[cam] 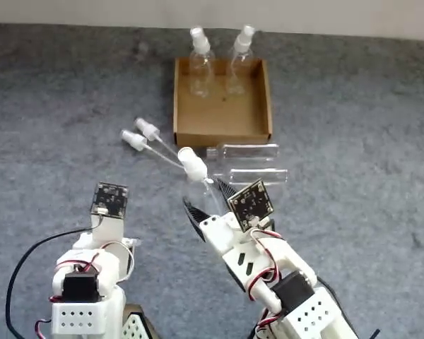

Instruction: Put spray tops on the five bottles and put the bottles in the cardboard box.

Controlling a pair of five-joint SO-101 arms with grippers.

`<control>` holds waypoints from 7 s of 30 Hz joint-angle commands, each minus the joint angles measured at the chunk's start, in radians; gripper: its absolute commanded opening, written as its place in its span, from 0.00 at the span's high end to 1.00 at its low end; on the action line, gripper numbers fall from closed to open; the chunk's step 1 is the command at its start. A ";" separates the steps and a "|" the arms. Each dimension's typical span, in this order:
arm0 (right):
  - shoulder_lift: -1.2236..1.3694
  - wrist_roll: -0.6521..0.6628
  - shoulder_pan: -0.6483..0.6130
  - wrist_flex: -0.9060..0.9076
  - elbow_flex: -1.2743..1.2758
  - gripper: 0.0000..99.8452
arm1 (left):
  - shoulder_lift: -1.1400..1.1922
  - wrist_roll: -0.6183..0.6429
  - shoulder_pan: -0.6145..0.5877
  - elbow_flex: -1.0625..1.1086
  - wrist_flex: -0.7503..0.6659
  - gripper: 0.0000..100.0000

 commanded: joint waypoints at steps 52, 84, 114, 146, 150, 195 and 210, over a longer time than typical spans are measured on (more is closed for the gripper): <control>0.911 -0.203 -0.007 0.142 -1.012 1.00 | 0.053 0.048 0.288 -0.341 -0.408 0.69; 0.923 -0.046 0.191 0.113 -0.989 1.00 | 0.325 0.035 0.206 -0.320 -0.615 0.70; 1.988 -0.038 0.291 -0.219 -1.727 1.00 | 0.334 0.040 -0.031 -0.266 -0.763 0.70; 2.095 -0.038 0.283 -0.222 -1.727 0.99 | 0.334 0.040 -0.030 -0.265 -0.763 0.70; 2.091 -0.038 0.271 -0.222 -1.727 0.96 | 0.334 0.040 -0.030 -0.265 -0.763 0.70; 1.969 -0.041 0.251 -0.127 -1.774 0.75 | 0.334 0.035 -0.008 -0.234 -0.793 0.70; 1.802 -0.044 0.252 -0.056 -1.781 0.75 | 0.334 0.035 -0.008 -0.231 -0.793 0.70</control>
